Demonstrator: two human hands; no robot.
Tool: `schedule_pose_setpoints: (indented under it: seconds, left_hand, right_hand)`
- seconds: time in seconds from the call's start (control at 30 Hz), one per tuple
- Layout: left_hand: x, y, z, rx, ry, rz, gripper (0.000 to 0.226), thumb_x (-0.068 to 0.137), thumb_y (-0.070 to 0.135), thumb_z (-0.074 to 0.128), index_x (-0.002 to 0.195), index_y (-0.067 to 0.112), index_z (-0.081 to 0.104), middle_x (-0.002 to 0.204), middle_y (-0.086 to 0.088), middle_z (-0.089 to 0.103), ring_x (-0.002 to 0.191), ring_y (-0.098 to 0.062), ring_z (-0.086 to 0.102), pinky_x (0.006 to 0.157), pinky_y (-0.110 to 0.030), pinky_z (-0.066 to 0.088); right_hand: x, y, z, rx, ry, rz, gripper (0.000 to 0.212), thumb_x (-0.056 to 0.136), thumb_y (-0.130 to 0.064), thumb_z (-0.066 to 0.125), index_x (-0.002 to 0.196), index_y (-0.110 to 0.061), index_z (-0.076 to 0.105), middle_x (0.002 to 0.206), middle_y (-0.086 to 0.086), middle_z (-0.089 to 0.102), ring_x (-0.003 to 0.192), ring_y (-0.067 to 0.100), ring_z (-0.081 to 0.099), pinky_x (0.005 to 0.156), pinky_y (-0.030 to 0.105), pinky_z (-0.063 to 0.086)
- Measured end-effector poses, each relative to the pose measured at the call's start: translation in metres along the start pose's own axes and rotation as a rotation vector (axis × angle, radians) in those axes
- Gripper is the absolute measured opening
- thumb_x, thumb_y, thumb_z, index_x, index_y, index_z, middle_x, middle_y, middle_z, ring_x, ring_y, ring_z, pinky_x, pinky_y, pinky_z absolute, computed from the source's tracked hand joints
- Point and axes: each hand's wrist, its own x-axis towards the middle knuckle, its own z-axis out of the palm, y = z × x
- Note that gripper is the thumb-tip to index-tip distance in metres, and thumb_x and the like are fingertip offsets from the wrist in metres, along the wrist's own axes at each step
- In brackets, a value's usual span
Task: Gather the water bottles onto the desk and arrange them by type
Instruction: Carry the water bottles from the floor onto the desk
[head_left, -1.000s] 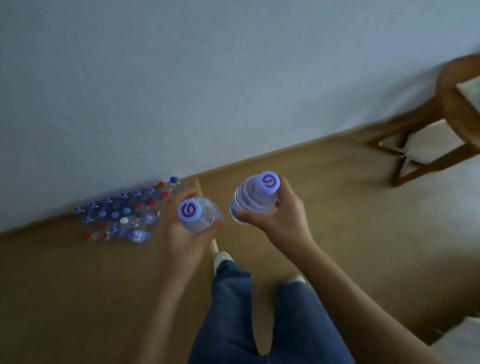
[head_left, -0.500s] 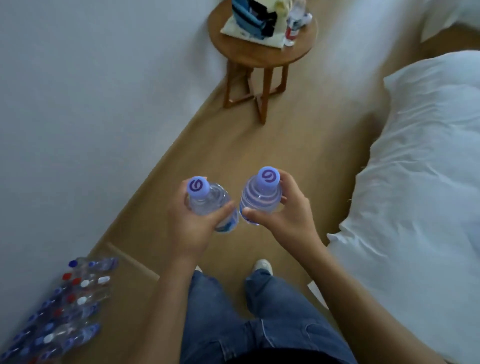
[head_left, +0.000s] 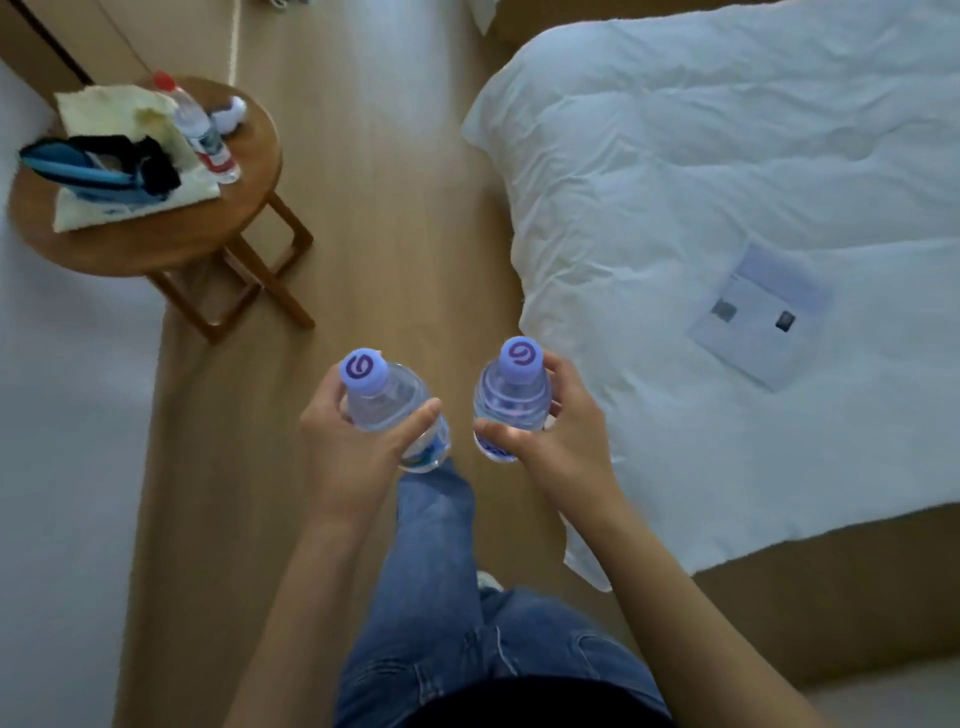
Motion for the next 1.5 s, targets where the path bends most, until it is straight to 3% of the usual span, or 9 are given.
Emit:
schedule_pose_setpoints:
  seconds: [0.17,0.37,0.5,0.67,0.9,1.13,1.3,1.5]
  left_hand:
    - [0.108,0.002,0.04,-0.01,-0.116,0.005,0.048,0.061,0.015,0.093,0.091,0.037,0.064,0.085,0.027,0.07,0.077,0.006,0.066,0.067,-0.009,0.05]
    - [0.262,0.024,0.071,-0.005,-0.246,0.042,0.05,0.057,0.03,0.091,0.099,0.033,0.066,0.09,0.018,0.072,0.08,0.001,0.069,0.069,-0.012,0.054]
    - [0.348,0.046,0.09,0.017,-0.263,0.092,0.049,0.056,0.035,0.091,0.097,0.039,0.065,0.091,0.017,0.072,0.082,-0.002,0.069,0.072,-0.019,0.057]
    - [0.45,0.059,0.122,0.051,-0.245,0.102,0.051,0.058,0.034,0.095,0.098,0.041,0.065,0.092,0.015,0.071,0.086,-0.01,0.07,0.078,-0.033,0.058]
    - [0.592,0.073,0.189,0.006,-0.181,0.07,0.046,0.062,0.024,0.094,0.091,0.046,0.065,0.088,0.018,0.072,0.08,-0.001,0.069,0.07,-0.017,0.056]
    - [0.744,0.114,0.249,0.01,-0.055,0.054,0.048,0.059,0.027,0.094,0.094,0.041,0.065,0.09,0.018,0.072,0.083,-0.004,0.07,0.071,-0.019,0.057]
    - [0.832,0.133,0.268,0.004,0.032,0.054,0.047,0.06,0.022,0.094,0.093,0.04,0.065,0.085,0.025,0.071,0.076,0.005,0.067,0.064,-0.009,0.05]
    - [0.962,0.133,0.285,-0.002,0.059,0.053,0.048,0.062,0.014,0.093,0.084,0.046,0.065,0.079,0.025,0.07,0.071,0.006,0.065,0.064,-0.008,0.05]
  right_hand:
    - [0.095,-0.005,0.001,0.015,0.119,0.062,0.062,0.062,-0.028,0.089,0.112,-0.04,0.055,0.106,-0.013,0.068,0.097,0.01,0.067,0.088,0.034,0.057]
    - [0.235,-0.037,0.017,0.067,0.203,0.097,0.058,0.068,-0.022,0.089,0.11,-0.042,0.054,0.101,-0.035,0.062,0.099,-0.005,0.062,0.08,0.008,0.049]
    - [0.313,-0.056,0.022,0.062,0.239,0.094,0.065,0.066,-0.027,0.09,0.121,-0.03,0.057,0.107,-0.02,0.067,0.099,-0.001,0.064,0.087,0.017,0.052]
    - [0.418,-0.073,0.024,0.061,0.27,0.099,0.069,0.059,-0.034,0.087,0.122,-0.03,0.059,0.111,-0.011,0.069,0.1,0.006,0.067,0.091,0.033,0.056]
    - [0.596,-0.093,0.014,0.032,0.153,0.079,0.068,0.063,-0.016,0.092,0.122,-0.024,0.06,0.109,-0.011,0.07,0.099,0.004,0.067,0.093,0.036,0.054]
    - [0.788,-0.144,-0.004,-0.033,0.012,-0.041,0.065,0.066,-0.021,0.091,0.12,-0.03,0.056,0.107,-0.023,0.065,0.1,-0.001,0.063,0.092,0.026,0.054]
    - [0.895,-0.172,0.001,-0.048,-0.01,-0.102,0.065,0.066,-0.025,0.091,0.121,-0.026,0.058,0.106,-0.02,0.066,0.099,0.003,0.064,0.089,0.028,0.054]
    - [1.018,-0.191,0.039,0.001,-0.033,-0.079,0.065,0.067,-0.02,0.091,0.123,-0.024,0.058,0.107,-0.017,0.068,0.098,0.002,0.066,0.085,0.02,0.055]
